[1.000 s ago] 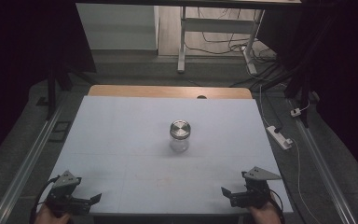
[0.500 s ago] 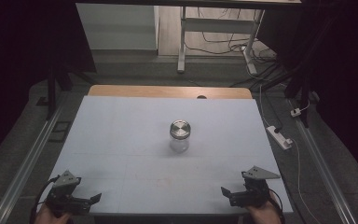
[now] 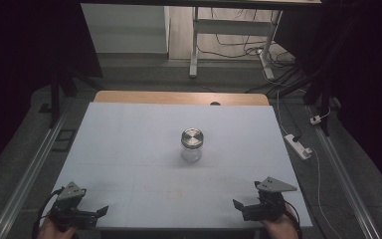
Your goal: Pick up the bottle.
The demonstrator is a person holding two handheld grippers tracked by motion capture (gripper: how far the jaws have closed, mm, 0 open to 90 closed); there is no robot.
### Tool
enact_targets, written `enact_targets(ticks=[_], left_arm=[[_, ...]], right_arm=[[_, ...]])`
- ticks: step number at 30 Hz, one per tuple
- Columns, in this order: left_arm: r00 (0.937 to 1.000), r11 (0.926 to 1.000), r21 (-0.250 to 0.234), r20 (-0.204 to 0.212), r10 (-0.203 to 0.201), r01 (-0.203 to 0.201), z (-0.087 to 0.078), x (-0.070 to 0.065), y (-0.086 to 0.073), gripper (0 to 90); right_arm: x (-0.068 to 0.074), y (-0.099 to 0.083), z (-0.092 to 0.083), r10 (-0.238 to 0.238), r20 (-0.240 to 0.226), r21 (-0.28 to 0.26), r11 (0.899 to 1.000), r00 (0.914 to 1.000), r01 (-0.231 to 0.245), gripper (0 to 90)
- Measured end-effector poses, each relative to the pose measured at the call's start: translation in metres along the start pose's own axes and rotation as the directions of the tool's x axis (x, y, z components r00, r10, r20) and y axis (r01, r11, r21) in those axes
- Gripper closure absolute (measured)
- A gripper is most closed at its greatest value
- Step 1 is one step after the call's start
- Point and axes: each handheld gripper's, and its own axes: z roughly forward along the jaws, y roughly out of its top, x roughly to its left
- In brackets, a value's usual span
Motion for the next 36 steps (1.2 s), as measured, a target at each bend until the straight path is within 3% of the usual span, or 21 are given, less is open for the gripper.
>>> enact_targets(ticks=[17, 28, 36], left_arm=[[1.0000, 1.0000, 0.001, 0.000, -0.001, 0.001, 0.000, 0.000, 0.000, 0.0], [1.0000, 1.0000, 0.002, 0.002, -0.007, 0.007, 0.000, 0.001, 0.001, 0.0], [0.9999, 0.9999, 0.013, -0.005, 0.011, -0.011, 0.001, -0.001, 0.001, 0.0]], right_arm=[[0.008, 0.018, 0.011, -0.070, -0.022, -0.040, 0.997, 0.9973, 0.069, 0.0], [0.008, 0.027, 0.020, -0.043, -0.076, -0.062, 0.997, 0.9962, 0.038, 0.0], [0.011, 0.034, 0.031, -0.061, -0.096, -0.072, 0.996, 0.9935, 0.055, 0.0]])
